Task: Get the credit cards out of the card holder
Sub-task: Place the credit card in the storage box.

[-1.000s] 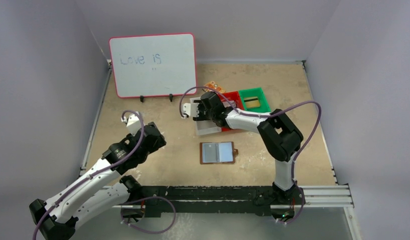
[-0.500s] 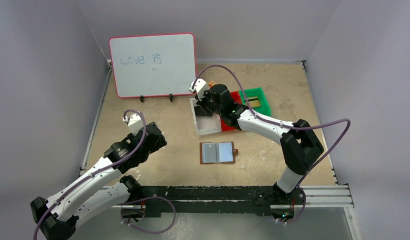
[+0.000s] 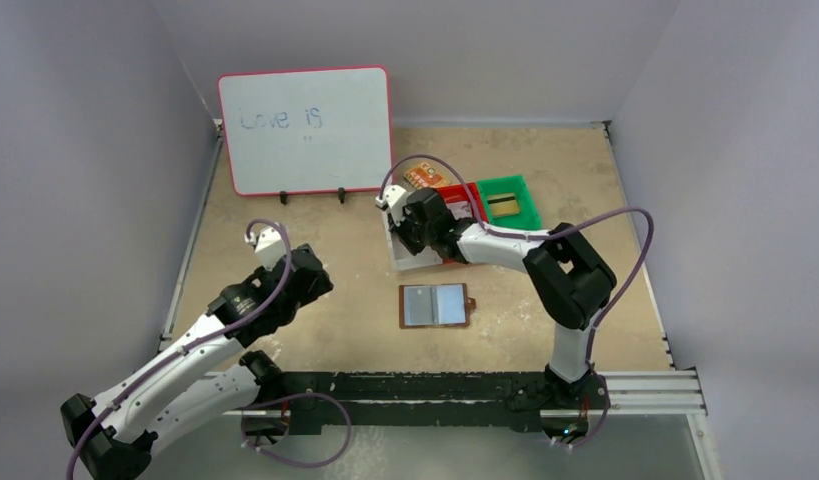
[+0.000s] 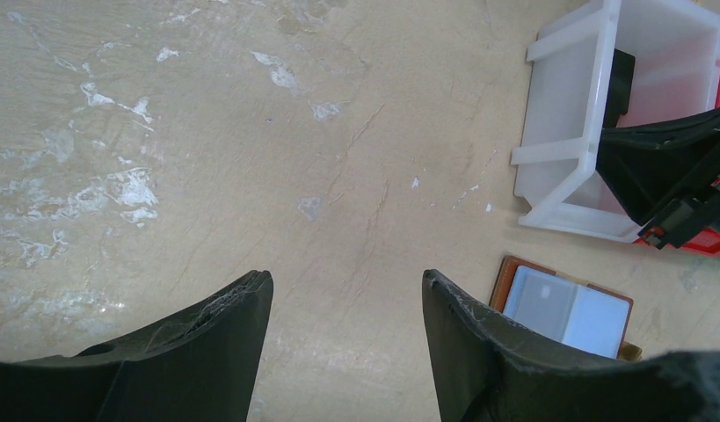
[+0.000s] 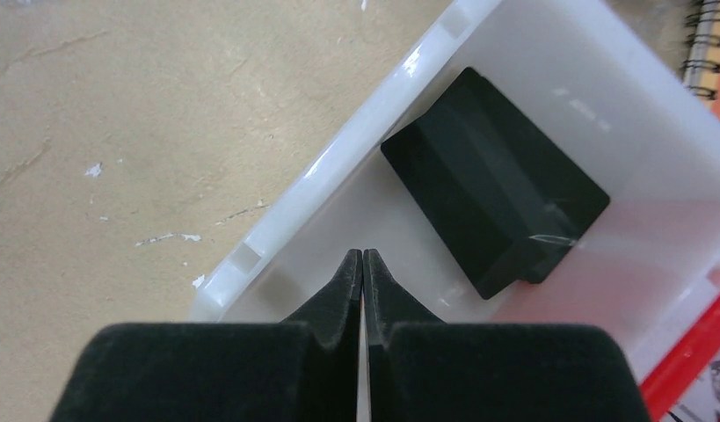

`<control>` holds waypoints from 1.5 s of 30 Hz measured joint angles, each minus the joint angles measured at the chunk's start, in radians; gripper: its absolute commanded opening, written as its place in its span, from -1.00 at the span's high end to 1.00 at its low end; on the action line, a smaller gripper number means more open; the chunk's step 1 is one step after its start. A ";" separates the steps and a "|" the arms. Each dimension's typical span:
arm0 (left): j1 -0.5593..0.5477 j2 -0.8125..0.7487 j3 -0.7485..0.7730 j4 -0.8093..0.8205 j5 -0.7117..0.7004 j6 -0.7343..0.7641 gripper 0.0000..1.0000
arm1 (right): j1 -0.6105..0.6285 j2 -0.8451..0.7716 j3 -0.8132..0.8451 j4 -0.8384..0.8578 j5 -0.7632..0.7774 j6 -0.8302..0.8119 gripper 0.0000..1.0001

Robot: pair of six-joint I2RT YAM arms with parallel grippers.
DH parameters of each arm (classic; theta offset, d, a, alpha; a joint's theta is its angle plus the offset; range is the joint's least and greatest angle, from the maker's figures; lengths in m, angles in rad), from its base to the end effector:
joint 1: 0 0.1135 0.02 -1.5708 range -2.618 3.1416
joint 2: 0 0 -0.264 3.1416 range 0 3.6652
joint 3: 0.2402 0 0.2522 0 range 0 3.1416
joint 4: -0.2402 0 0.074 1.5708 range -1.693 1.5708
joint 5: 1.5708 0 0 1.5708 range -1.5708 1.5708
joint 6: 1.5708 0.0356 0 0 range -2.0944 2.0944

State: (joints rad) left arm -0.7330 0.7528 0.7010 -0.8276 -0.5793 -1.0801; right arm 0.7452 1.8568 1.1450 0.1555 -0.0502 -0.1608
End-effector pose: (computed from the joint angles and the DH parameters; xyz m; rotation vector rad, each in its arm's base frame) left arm 0.1180 -0.0800 0.2613 -0.6316 2.1924 -0.2265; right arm 0.3017 0.2808 0.1943 -0.9689 1.9219 0.3963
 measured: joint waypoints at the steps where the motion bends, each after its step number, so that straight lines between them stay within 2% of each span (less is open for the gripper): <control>1: 0.000 0.000 0.000 0.000 0.000 0.000 -0.25 | 0.000 0.008 0.000 -0.001 -0.004 0.002 1.00; 8: 0.000 0.001 0.000 0.000 0.000 0.000 -0.25 | 0.001 0.078 0.021 -0.018 -0.002 0.011 1.00; 37: 0.000 0.014 0.000 0.000 0.000 0.000 -0.24 | 0.003 0.151 0.097 0.026 0.276 0.057 0.98; 43: 0.000 0.014 0.000 0.000 0.000 0.000 -0.24 | 0.003 0.147 0.098 0.024 0.294 0.056 0.82; 45: 0.000 0.014 0.000 0.000 0.001 0.000 -0.24 | 0.003 0.130 0.094 0.018 0.284 0.057 0.69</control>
State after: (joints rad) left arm -0.7330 0.7666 0.7010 -0.8272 -0.5785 -1.0801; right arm 0.7486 1.9865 1.2392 0.1730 0.2340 -0.1040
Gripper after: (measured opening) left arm 0.624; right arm 0.081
